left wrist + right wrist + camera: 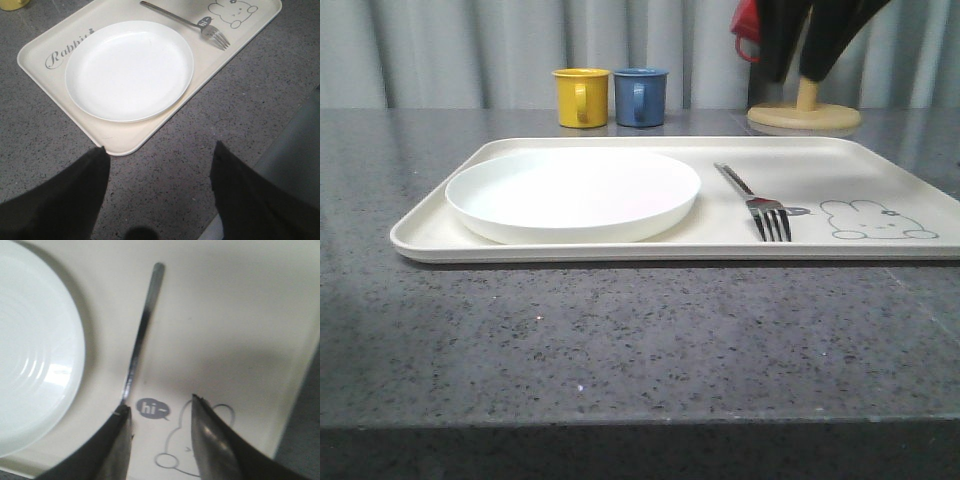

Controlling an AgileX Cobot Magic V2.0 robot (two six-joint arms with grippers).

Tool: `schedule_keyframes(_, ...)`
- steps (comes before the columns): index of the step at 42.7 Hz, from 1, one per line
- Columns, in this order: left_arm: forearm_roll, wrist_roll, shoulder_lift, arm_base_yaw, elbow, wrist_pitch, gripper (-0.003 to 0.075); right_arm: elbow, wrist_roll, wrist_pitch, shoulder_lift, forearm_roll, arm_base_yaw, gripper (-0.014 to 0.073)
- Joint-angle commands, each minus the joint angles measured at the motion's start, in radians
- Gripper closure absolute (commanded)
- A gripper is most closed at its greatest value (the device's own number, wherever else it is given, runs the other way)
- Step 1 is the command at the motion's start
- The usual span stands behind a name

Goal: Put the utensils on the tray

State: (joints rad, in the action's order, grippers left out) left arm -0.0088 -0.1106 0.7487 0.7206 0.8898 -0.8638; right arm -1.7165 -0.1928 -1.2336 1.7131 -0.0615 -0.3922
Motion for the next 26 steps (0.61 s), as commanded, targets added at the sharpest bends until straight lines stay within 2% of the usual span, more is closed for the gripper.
schedule_keyframes(1,-0.009,0.014,-0.002,0.008,0.026,0.066,0.0282,-0.001,0.037,-0.107,-0.112,-0.08,0.05,0.027)
schedule_keyframes(14,-0.009,0.014,-0.002,0.008,0.026,0.066,0.0282,0.252,0.161,-0.067,-0.228,-0.05,0.337,0.027)
schedule_keyframes(21,-0.009,0.014,-0.002,0.008,0.026,0.066,0.0282,0.373,0.264,0.001,-0.219,0.074,0.503,0.0272)
schedule_keyframes(26,-0.009,0.014,-0.002,0.008,0.026,0.066,0.0282,0.414,0.276,0.074,-0.202,0.134,0.573,0.0272)
